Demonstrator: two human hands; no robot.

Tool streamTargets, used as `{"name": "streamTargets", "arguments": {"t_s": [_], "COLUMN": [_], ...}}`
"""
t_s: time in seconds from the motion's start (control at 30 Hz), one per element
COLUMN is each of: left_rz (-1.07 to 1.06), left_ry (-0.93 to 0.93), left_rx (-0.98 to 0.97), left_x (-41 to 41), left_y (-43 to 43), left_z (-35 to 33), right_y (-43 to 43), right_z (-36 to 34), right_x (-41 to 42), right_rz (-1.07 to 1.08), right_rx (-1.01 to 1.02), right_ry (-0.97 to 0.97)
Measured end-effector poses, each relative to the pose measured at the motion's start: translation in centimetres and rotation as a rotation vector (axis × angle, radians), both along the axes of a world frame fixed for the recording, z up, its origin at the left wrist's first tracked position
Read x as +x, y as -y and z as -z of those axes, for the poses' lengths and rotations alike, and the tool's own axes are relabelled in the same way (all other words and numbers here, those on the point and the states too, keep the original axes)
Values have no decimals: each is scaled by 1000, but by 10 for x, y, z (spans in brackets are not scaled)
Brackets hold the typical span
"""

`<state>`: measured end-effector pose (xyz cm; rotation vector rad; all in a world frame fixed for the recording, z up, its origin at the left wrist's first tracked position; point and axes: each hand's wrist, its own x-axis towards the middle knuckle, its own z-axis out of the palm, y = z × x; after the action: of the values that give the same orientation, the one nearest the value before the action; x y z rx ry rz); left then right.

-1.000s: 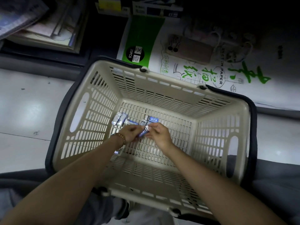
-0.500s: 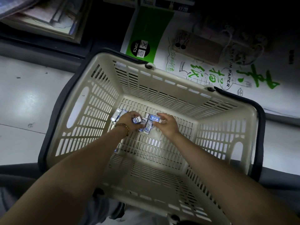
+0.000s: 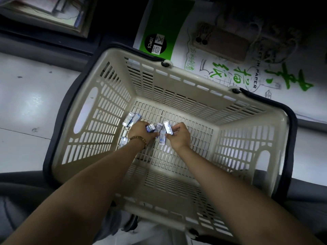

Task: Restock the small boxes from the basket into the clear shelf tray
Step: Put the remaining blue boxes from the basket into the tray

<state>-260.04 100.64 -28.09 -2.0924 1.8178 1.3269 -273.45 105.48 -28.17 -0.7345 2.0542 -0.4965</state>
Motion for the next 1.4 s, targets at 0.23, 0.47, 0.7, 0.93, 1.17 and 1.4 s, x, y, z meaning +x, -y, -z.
{"name": "streamTargets", "arguments": {"t_s": [0.23, 0.47, 0.7, 0.93, 1.17, 1.4], "left_rz": [25, 42, -14, -179, -248, -324], "left_ry": [36, -26, -128, -291, -449, -701], "left_rx": [22, 79, 101, 127, 162, 132], "left_x": [-4, 0, 6, 6, -8, -16], "left_y": [-3, 4, 3, 0, 4, 45], "left_z": [-6, -6, 1, 0, -34, -144], "right_y": [8, 2, 1, 2, 12, 40], "right_z": [-1, -5, -6, -10, -53, -164], "right_x": [-3, 2, 1, 4, 2, -25], "right_rz": [81, 211, 288, 437, 491, 189], "right_rx": [75, 86, 148, 112, 22, -239], "right_ry": [218, 378, 443, 511, 643, 615]}}
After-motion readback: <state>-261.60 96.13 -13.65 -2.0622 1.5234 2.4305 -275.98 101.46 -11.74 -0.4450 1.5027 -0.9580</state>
